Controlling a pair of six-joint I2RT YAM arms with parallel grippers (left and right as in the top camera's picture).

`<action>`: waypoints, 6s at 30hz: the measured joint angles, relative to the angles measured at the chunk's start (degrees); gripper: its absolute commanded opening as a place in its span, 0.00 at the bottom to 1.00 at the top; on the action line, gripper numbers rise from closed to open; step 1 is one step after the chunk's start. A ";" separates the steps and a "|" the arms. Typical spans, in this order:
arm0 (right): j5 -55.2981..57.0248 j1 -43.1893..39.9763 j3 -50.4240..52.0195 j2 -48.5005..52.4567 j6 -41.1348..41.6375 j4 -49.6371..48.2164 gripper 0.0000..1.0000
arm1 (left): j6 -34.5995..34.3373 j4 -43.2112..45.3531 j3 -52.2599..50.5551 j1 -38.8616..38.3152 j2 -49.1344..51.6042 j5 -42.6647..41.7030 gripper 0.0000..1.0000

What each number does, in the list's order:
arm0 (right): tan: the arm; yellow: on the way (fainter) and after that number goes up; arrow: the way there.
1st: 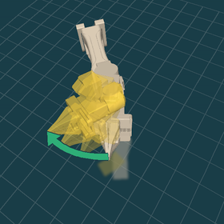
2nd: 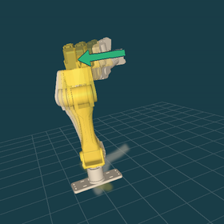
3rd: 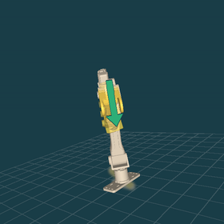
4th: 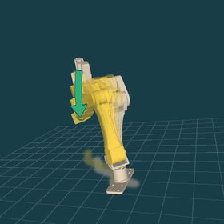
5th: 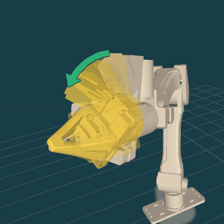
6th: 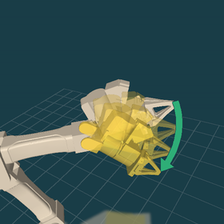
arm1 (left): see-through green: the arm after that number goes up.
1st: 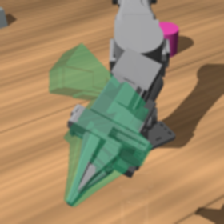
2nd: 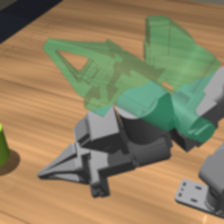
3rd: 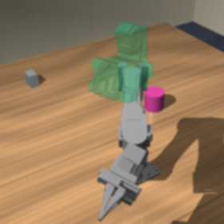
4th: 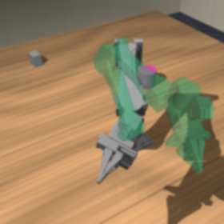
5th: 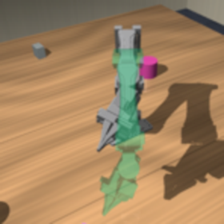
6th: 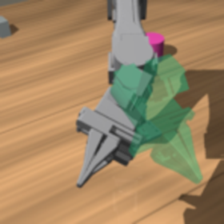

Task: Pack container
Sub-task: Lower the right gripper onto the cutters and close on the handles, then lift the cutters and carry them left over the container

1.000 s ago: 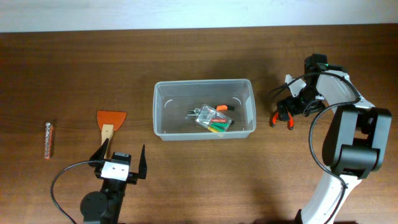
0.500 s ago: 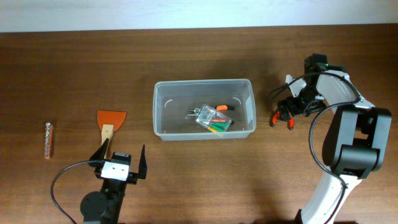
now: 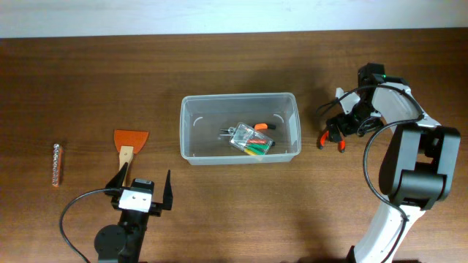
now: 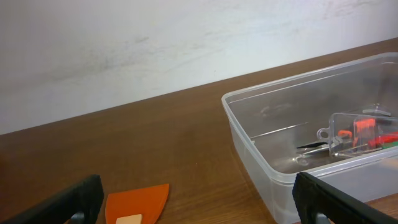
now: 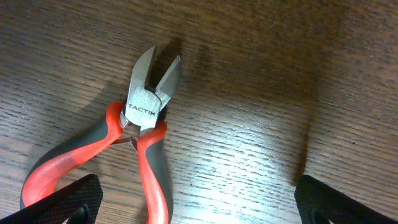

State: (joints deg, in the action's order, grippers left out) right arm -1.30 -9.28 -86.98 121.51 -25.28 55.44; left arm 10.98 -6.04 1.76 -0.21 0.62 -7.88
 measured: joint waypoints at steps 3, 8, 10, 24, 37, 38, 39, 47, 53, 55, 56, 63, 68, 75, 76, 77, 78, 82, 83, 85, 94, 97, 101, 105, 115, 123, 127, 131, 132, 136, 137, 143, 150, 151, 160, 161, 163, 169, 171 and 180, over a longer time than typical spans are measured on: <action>0.00 0.00 0.00 0.00 0.00 -0.09 0.99 | 0.00 0.00 0.00 0.00 0.00 0.00 0.99; 0.66 0.00 0.00 0.00 0.00 -0.26 0.98 | -0.02 0.00 0.00 0.00 0.00 0.00 0.99; 1.01 0.00 0.00 0.00 0.00 -0.26 0.99 | 0.00 0.00 0.00 0.00 0.00 0.00 0.99; 1.31 0.00 0.00 0.00 -0.02 -0.26 0.99 | 0.00 0.00 0.00 0.00 0.00 0.00 0.99; 1.29 0.00 0.00 0.00 0.00 -0.28 0.99 | 0.00 0.00 0.00 0.00 0.00 0.00 0.99; 1.29 0.00 0.00 0.00 0.00 -0.31 0.99 | -0.02 0.00 0.00 0.00 0.00 0.00 0.99; 1.29 0.00 0.00 0.00 0.00 -0.37 0.99 | -0.02 0.00 0.00 0.00 0.00 0.00 0.99; 1.31 0.00 0.00 0.00 0.00 -0.68 0.99 | 0.00 0.00 0.00 0.00 0.00 0.00 0.99; 1.29 0.00 0.87 0.00 0.00 -1.27 0.99 | -0.02 0.00 0.00 0.00 0.00 0.00 0.99; 1.51 0.00 1.07 0.00 -0.04 -1.38 0.99 | 0.00 0.00 0.00 0.00 0.00 0.00 0.99; 1.51 0.00 1.07 0.00 0.00 -1.40 0.99 | -0.02 0.00 0.00 0.00 0.00 0.00 0.99; 1.51 0.00 1.07 0.00 0.02 -1.51 0.99 | 0.00 0.00 0.00 0.00 0.00 0.00 0.99; 1.51 0.00 1.07 0.00 0.02 -1.53 0.99 | -0.02 0.00 0.00 0.00 0.00 0.00 0.99; 1.44 0.00 1.07 0.00 0.26 -2.14 0.82 | 0.00 0.00 0.00 0.00 0.00 0.00 0.99; 1.46 0.00 1.07 0.00 0.15 -2.19 0.74 | 0.00 0.00 0.00 0.00 0.00 0.00 0.99; 1.44 0.00 1.07 0.00 0.44 -2.19 0.72 | 0.00 0.00 0.00 0.00 0.00 0.00 0.99; 1.46 0.00 1.07 0.00 0.55 -2.19 0.72 | -0.02 0.00 0.00 0.00 0.00 0.00 0.99; 1.44 0.00 1.07 0.00 0.83 -2.19 0.72 | 0.00 0.00 0.00 0.00 0.00 0.00 0.99; 1.44 0.00 1.07 0.00 0.83 -2.19 0.71 | 0.00 0.00 0.00 0.00 0.00 0.00 0.99; 1.44 0.00 1.07 0.00 0.85 -2.19 0.63 | 0.00 0.00 0.00 0.00 0.00 0.00 0.99; 1.20 0.00 1.07 0.00 1.01 -2.21 0.47 | -0.02 0.00 0.00 0.00 0.00 0.00 0.99; 1.20 0.00 1.07 0.00 0.87 -2.21 0.40 | 0.00 0.00 0.00 0.00 0.00 0.00 0.99; 1.18 0.00 1.07 0.00 0.83 -2.23 0.32 | 0.00 0.00 0.00 0.00 0.00 0.00 0.99; 1.03 0.00 1.07 0.00 1.18 -2.34 0.31 | 0.00 0.00 0.00 0.00 0.00 0.00 0.99; 1.01 0.00 1.07 0.00 1.33 -2.43 0.23 | 0.00 0.00 0.00 0.00 0.00 0.00 0.99; 0.96 0.00 1.07 0.00 1.33 -2.62 0.18 | 0.00 0.00 0.00 0.00 0.00 0.00 0.99; 0.92 0.00 1.07 0.00 1.33 -2.64 0.17 | -0.02 0.00 0.00 0.00 0.00 0.00 0.99; 0.72 0.00 1.07 0.00 1.33 -2.67 0.15 | -0.02 0.00 0.00 0.00 0.00 0.00 0.99; 0.59 0.00 1.07 0.00 1.31 -2.69 0.13 | -0.02 0.00 0.00 0.00 0.00 0.00 0.99; 0.11 0.00 1.07 0.00 1.42 -2.86 0.07 | -0.02 0.00 0.00 0.00 0.00 0.00 0.99; -0.02 0.00 1.07 0.00 1.49 -2.84 0.07 | 0.00 0.00 0.00 0.00 0.00 0.00 0.99; -0.11 0.00 0.96 0.00 2.69 -2.80 0.04 | 0.00 0.00 0.00 0.00 0.00 0.00 0.99; -0.31 0.00 -0.17 0.17 3.06 -1.92 0.04 | -0.02 0.00 0.00 0.00 0.00 0.00 0.99; -0.33 0.00 -0.48 0.22 3.26 -1.73 0.04 | -0.02 0.00 0.00 0.00 0.00 0.00 0.99; -0.50 0.00 -9.77 0.61 4.52 5.64 0.04 | 0.00 0.00 0.00 0.00 0.00 0.00 0.99; -0.55 0.00 -12.52 0.61 4.57 7.23 0.04 | 0.00 0.00 0.00 0.00 0.00 0.00 0.99; -0.76 0.02 -16.50 0.81 4.74 10.86 0.04 | -0.02 0.04 0.00 0.00 0.00 0.00 0.99; -1.22 1.70 -29.57 0.85 6.80 18.99 0.04 | -0.02 0.02 0.00 0.00 0.00 0.00 0.99; -1.40 3.13 -33.79 0.85 8.09 21.55 0.04 | 0.00 0.00 0.00 0.00 0.00 0.00 0.99; -1.90 14.25 -45.27 0.85 12.31 34.95 0.04 | 0.00 0.00 0.00 0.00 0.00 0.00 0.99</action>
State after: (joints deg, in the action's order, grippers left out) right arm -3.20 4.97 -132.25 122.37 -12.97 90.39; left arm 10.98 -6.04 1.76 -0.21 0.62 -7.88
